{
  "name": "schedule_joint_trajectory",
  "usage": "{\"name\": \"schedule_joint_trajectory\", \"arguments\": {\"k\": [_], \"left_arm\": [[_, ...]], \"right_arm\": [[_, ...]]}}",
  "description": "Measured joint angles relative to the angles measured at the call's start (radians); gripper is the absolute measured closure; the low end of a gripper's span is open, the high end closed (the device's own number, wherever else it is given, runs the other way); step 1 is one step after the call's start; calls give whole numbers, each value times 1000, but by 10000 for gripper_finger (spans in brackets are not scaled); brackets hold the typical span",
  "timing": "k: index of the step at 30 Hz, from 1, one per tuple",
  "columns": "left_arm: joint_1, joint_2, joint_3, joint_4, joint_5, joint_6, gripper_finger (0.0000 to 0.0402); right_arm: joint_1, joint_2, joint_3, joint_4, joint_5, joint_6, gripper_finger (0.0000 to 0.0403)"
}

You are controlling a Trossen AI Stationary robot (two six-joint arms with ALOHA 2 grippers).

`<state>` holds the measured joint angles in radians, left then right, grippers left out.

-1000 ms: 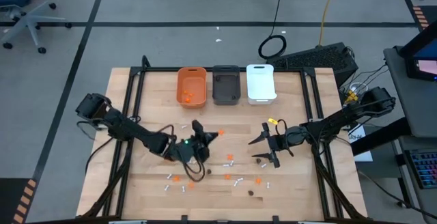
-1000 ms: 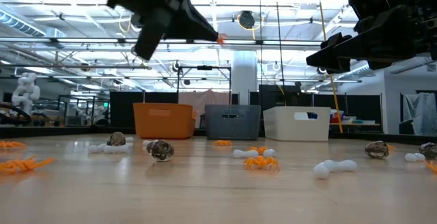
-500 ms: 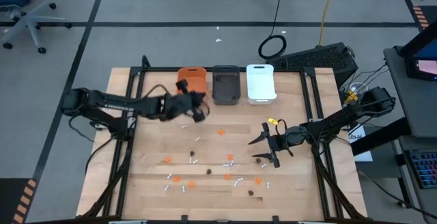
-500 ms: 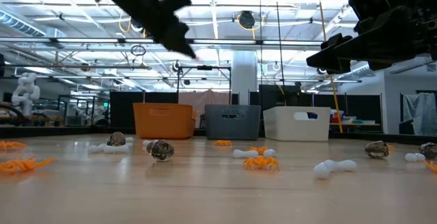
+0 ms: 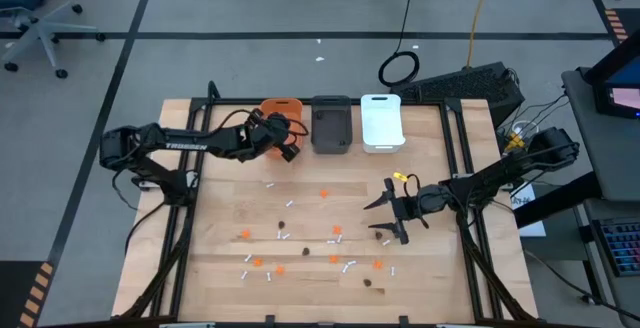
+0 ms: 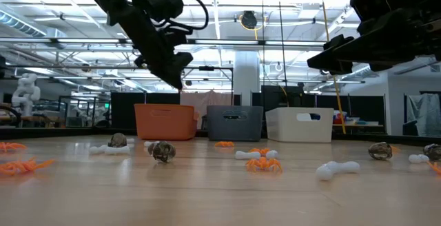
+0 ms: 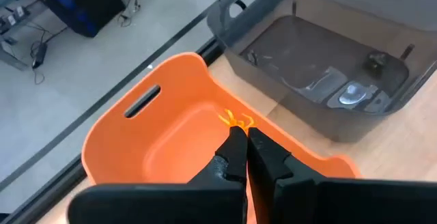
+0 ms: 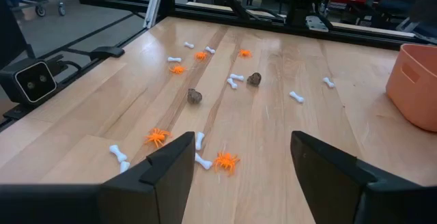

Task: Sort Halloween decoration
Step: Put the orange spider toy into the orange bin, then put the black skull toy into the black bin

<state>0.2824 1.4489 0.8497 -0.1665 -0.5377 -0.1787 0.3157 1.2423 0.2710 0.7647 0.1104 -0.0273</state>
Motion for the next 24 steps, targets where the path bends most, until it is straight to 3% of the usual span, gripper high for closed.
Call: {"name": "schedule_joint_trajectory", "arguments": {"k": [5,16,24], "left_arm": [[-1,13,0,0,1,-60,379],[-14,10,0,4,-49,-103,241],[-75,-56,-1,-7,-27,-102,222]], "right_arm": [[0,0,0,-1,-1,0,177],[0,0,0,-14,0,19,177],[0,-2,0,-48,1,82,177]]}}
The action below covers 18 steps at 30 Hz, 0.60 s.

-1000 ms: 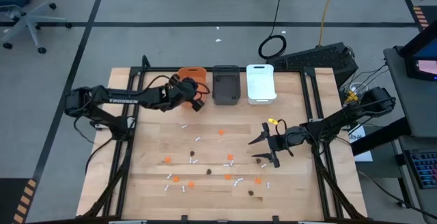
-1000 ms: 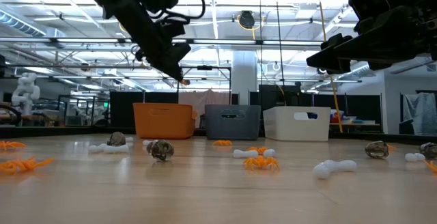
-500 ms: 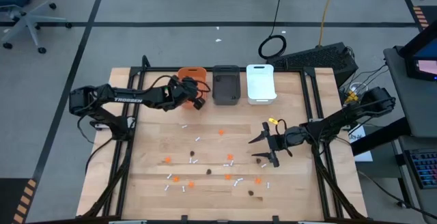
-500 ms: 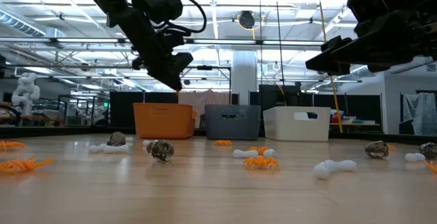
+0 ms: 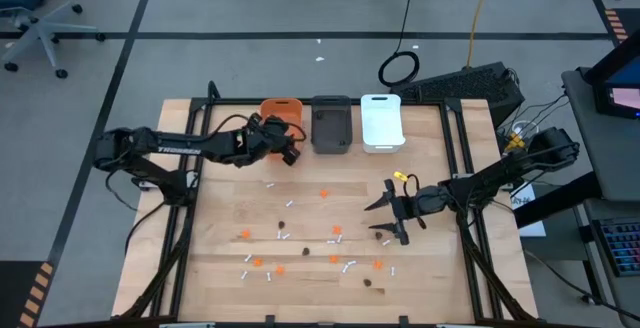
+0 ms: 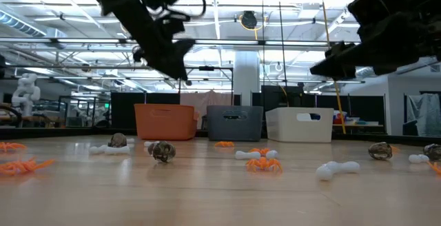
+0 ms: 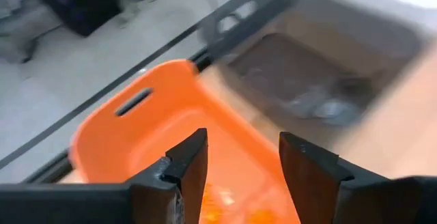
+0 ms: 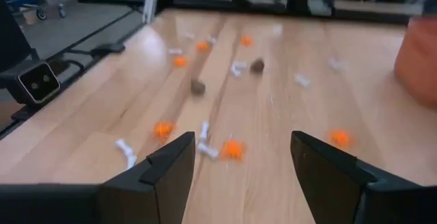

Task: Sort Halloween decoration
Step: Put the black skull toy into the black bin

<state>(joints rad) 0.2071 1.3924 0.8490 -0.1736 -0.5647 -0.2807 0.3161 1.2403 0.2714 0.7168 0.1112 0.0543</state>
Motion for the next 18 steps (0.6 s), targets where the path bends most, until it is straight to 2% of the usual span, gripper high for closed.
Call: {"name": "schedule_joint_trajectory", "arguments": {"k": [3,7,10,15,18], "left_arm": [[-63,-46,0,4,13,-1,222],[-168,-80,0,11,11,17,222],[-242,-83,0,18,6,26,222],[-342,-73,1,61,-46,2,222],[-394,-62,0,109,-86,-3,222]], "right_arm": [[0,-25,2,-109,-2,70,177],[12,-67,48,-369,-3,161,177],[30,-75,93,-500,-10,193,177],[82,-75,114,-571,-88,200,177],[113,-71,114,-563,-58,200,174]]}}
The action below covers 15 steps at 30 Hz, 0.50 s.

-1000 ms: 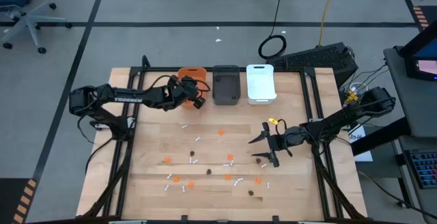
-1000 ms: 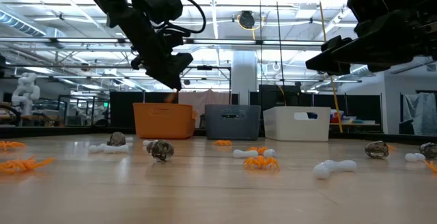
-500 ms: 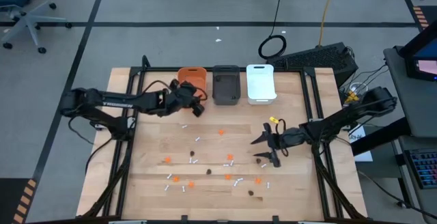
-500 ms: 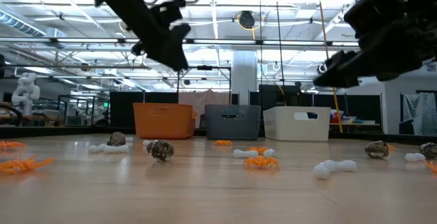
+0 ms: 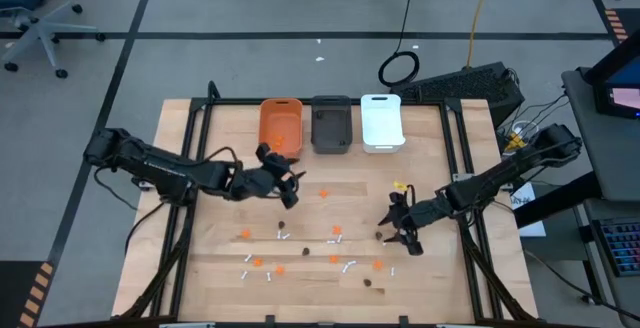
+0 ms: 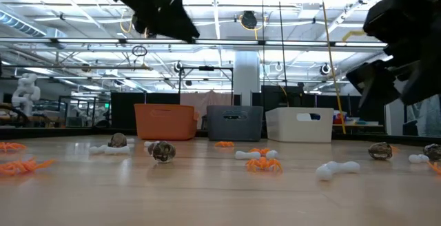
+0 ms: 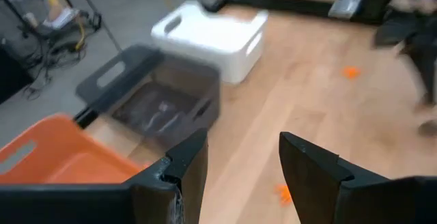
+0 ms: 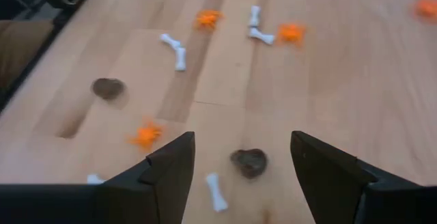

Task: Sort Halloween decoration
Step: Put the black skull toy into the black bin

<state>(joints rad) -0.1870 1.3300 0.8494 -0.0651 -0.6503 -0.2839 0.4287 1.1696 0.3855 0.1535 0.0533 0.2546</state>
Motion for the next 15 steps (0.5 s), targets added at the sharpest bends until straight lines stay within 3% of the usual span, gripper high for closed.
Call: {"name": "schedule_joint_trajectory", "arguments": {"k": [8,15], "left_arm": [[-71,28,-1,89,-30,1,222],[-108,91,0,149,-40,-49,222]], "right_arm": [[35,110,0,56,43,35,140],[38,233,1,137,53,22,144]]}}
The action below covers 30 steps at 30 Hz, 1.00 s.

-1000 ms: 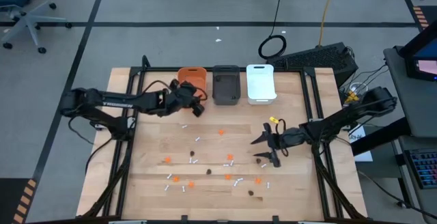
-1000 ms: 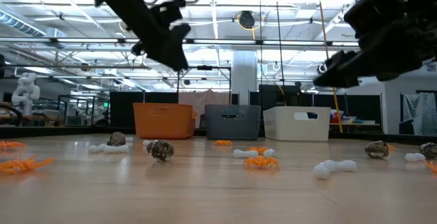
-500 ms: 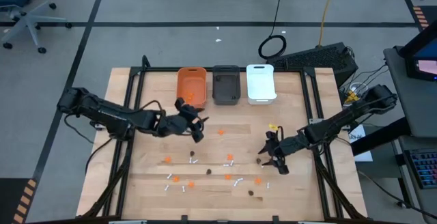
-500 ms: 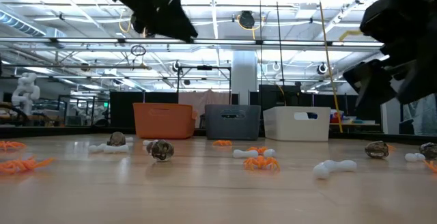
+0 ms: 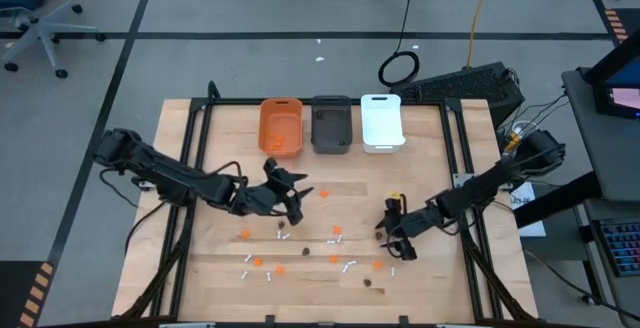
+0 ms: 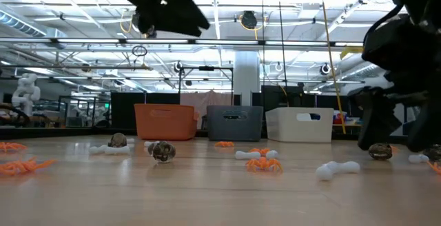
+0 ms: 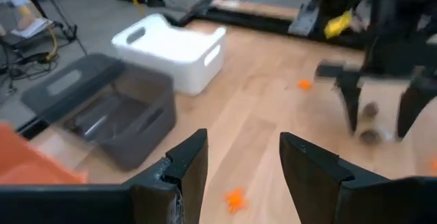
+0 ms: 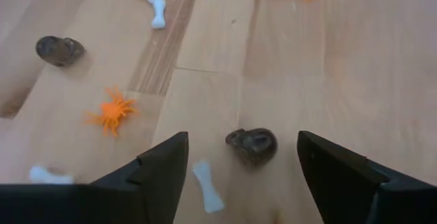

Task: Sort Halloween decoration
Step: Put the black skull toy into the black bin

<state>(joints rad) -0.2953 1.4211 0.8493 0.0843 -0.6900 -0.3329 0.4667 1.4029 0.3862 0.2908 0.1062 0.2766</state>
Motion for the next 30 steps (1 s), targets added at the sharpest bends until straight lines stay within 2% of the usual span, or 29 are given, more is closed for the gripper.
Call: {"name": "schedule_joint_trajectory", "arguments": {"k": [7,15,26,30], "left_arm": [[-8,47,-1,27,-3,7,222],[-8,45,0,41,-4,31,222],[-8,45,0,38,-4,24,222],[-8,45,0,38,-4,23,222]], "right_arm": [[0,108,2,96,12,51,164],[-1,94,2,52,12,56,214],[-2,82,1,-14,6,38,311],[-1,82,1,-15,-2,21,330]]}}
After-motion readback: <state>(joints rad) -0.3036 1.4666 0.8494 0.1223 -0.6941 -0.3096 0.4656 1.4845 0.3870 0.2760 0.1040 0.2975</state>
